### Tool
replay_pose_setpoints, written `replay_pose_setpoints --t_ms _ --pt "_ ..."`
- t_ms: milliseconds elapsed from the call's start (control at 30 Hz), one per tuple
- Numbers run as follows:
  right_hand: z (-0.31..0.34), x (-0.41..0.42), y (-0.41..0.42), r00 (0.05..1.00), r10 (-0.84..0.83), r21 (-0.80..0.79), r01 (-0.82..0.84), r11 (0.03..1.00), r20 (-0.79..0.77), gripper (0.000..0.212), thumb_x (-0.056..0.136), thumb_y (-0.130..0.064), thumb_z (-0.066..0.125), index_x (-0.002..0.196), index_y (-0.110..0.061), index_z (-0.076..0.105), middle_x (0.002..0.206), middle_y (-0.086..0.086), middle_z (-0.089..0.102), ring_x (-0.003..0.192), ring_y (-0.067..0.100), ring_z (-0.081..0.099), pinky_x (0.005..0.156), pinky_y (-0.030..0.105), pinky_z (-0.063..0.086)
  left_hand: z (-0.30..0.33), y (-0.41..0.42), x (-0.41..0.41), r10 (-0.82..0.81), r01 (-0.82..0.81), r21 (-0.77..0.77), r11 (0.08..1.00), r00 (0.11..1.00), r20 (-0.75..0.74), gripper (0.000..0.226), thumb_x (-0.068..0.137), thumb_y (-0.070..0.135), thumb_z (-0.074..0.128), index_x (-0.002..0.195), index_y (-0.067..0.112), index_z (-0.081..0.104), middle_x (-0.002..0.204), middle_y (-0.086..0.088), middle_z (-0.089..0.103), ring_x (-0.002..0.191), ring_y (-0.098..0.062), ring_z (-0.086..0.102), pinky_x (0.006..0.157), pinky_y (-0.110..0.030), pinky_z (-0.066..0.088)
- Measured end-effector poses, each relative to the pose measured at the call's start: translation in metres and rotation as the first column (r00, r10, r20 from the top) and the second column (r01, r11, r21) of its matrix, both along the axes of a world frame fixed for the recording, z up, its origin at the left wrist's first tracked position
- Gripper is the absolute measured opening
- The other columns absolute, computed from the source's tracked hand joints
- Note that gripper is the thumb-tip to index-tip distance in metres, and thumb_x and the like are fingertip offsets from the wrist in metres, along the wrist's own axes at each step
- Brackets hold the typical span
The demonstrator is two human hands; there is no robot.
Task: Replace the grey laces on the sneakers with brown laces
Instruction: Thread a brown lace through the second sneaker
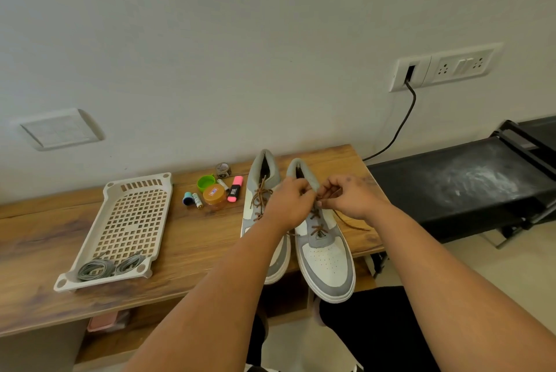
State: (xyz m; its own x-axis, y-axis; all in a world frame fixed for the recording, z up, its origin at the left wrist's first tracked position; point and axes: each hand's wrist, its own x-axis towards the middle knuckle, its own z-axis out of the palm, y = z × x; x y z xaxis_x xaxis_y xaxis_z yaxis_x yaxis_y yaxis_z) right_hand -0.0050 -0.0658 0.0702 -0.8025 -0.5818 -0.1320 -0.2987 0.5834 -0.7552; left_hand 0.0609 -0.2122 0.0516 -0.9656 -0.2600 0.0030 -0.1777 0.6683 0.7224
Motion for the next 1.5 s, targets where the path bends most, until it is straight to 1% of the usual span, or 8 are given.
replay_pose_setpoints --t_ms 133,333,467,633,733,800,967,1500 --pt "0.002 0.002 -0.001 0.999 0.015 0.007 -0.015 1.000 -0.037 0.025 0.075 -0.024 0.083 0.092 -0.015 0.068 0.079 -0.010 0.061 0.070 0.003 0.054 0.052 0.003 0.038 0.011 0.006 0.003 0.029 -0.103 0.421 0.901 0.984 0.178 0.022 0.098 0.018 0.052 0.091 0.002 0.064 0.076 -0.005 0.059 0.069 -0.009 0.054 0.070 -0.027 0.043" --pt "0.005 -0.001 0.000 0.994 0.065 0.051 -0.061 0.997 -0.084 0.010 0.086 -0.027 0.074 0.087 -0.018 0.072 0.076 -0.010 0.061 0.069 0.000 0.052 0.054 0.003 0.037 0.007 -0.004 0.008 0.043 -0.073 0.352 0.933 0.995 0.092 0.022 0.094 0.025 0.065 0.093 0.004 0.070 0.094 -0.023 0.068 0.081 -0.022 0.054 0.081 -0.041 0.049" --pt "0.005 -0.012 0.017 0.939 0.082 -0.150 -0.032 0.988 0.335 0.016 0.090 -0.020 0.061 0.078 -0.011 0.067 0.102 0.009 0.067 0.106 0.024 0.058 0.095 0.040 0.045 0.007 -0.007 0.009 0.029 -0.054 0.331 0.942 0.996 0.081 0.012 0.092 0.026 0.068 0.090 0.015 0.071 0.096 -0.017 0.070 0.088 -0.025 0.061 0.087 -0.041 0.052" --pt "0.013 -0.024 0.042 0.815 -0.166 -0.574 0.520 0.633 0.555 0.032 0.092 -0.037 0.061 0.069 -0.014 0.058 0.068 0.000 0.061 0.077 0.018 0.056 0.086 0.041 0.045 0.008 -0.014 0.013 -0.059 0.015 0.289 0.957 0.988 0.143 0.016 0.093 0.028 0.067 0.098 0.014 0.073 0.078 0.004 0.061 0.076 -0.010 0.053 0.074 -0.026 0.046" --pt "0.004 -0.035 0.048 0.884 -0.449 -0.228 0.468 0.854 0.133 0.049 0.088 -0.055 0.061 0.075 -0.009 0.067 0.083 0.002 0.067 0.087 0.021 0.062 0.088 0.041 0.047 0.008 -0.015 0.014 -0.041 0.001 0.267 0.964 0.989 0.143 0.015 0.093 0.028 0.067 0.096 0.014 0.072 0.069 0.008 0.055 0.070 -0.009 0.050 0.072 -0.026 0.045" --pt "-0.003 -0.032 0.043 0.968 -0.246 0.043 0.249 0.968 -0.055 0.037 0.081 -0.058 0.068 0.090 -0.022 0.070 0.104 -0.004 0.062 0.104 0.017 0.056 0.090 0.038 0.047 0.008 -0.015 0.015 -0.039 0.000 0.274 0.962 0.990 0.136 0.014 0.093 0.027 0.067 0.095 0.014 0.072 0.069 0.007 0.055 0.072 -0.010 0.052 0.072 -0.026 0.045" --pt "0.003 -0.009 0.008 0.992 0.103 0.128 -0.111 0.985 0.072 0.032 0.072 -0.052 0.079 0.090 -0.027 0.071 0.093 -0.009 0.068 0.090 0.007 0.060 0.074 0.025 0.047 0.004 -0.009 0.015 -0.003 -0.027 0.276 0.961 0.994 0.107 0.015 0.092 0.029 0.068 0.095 0.014 0.072 0.068 0.005 0.056 0.070 -0.012 0.051 0.067 -0.026 0.043" --pt "-0.015 -0.027 0.014 0.993 0.091 0.321 -0.063 0.945 -0.074 0.015 0.087 -0.040 0.069 0.084 -0.026 0.063 0.091 -0.004 0.063 0.087 0.016 0.058 0.082 0.036 0.051 -0.002 -0.021 0.018 0.030 -0.002 -0.146 0.989 0.982 0.187 0.016 0.095 0.031 0.063 0.096 0.017 0.070 0.086 0.003 0.065 0.077 -0.011 0.058 0.074 -0.028 0.051"
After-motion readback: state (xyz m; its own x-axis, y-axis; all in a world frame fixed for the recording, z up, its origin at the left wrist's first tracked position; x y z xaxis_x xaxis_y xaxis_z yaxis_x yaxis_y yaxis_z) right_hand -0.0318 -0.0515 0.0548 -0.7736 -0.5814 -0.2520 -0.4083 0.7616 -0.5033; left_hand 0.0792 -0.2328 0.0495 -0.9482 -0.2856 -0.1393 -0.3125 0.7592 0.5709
